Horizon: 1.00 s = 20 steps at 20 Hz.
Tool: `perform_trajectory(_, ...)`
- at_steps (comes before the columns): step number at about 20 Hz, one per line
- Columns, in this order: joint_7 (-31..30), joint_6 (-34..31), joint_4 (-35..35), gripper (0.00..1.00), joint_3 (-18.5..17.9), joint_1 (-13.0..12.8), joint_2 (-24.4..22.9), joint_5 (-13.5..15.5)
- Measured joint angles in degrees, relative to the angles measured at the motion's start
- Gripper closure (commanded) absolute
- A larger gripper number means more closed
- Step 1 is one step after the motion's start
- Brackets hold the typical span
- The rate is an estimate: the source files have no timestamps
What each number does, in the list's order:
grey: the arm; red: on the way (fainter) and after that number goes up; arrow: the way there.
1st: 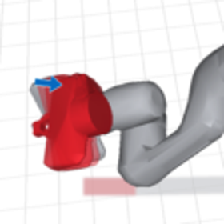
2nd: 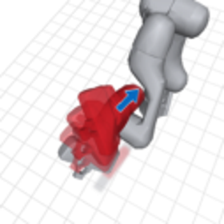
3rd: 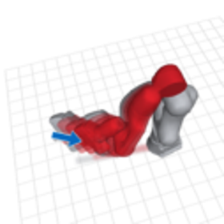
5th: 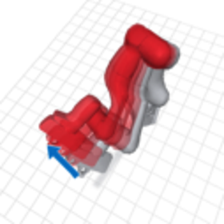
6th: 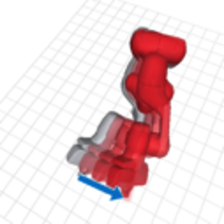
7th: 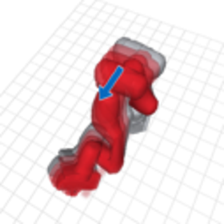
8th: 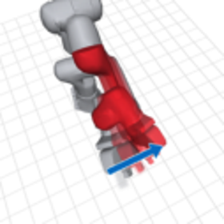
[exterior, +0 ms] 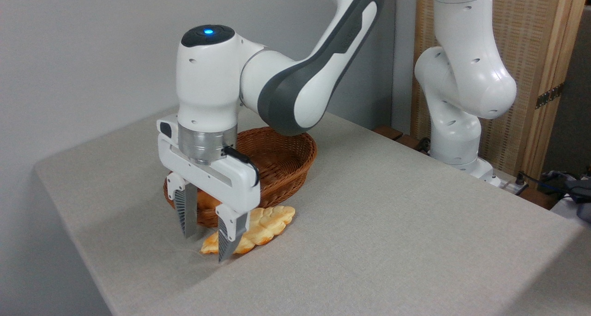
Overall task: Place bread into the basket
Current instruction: 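Lower the gripper around the leaf-shaped bread's edge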
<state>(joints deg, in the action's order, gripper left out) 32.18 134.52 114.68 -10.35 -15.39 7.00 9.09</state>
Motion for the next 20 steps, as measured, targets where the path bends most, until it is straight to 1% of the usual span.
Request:
perform_trajectory(4, 0.1, 0.1, 0.0, 0.00, 0.8, -0.1, 0.0, 0.0)
perform_trajectory(9, 5.4, 0.1, 0.0, 0.00, 0.8, 0.0, 0.1, -0.3)
perform_trajectory(15, 8.1, 0.0, 0.0, 0.00, 0.8, 0.2, 0.2, -0.4)
perform_trajectory(20, 10.8, -1.9, 0.0, 0.00, 0.2, 0.4, 0.2, -0.4)
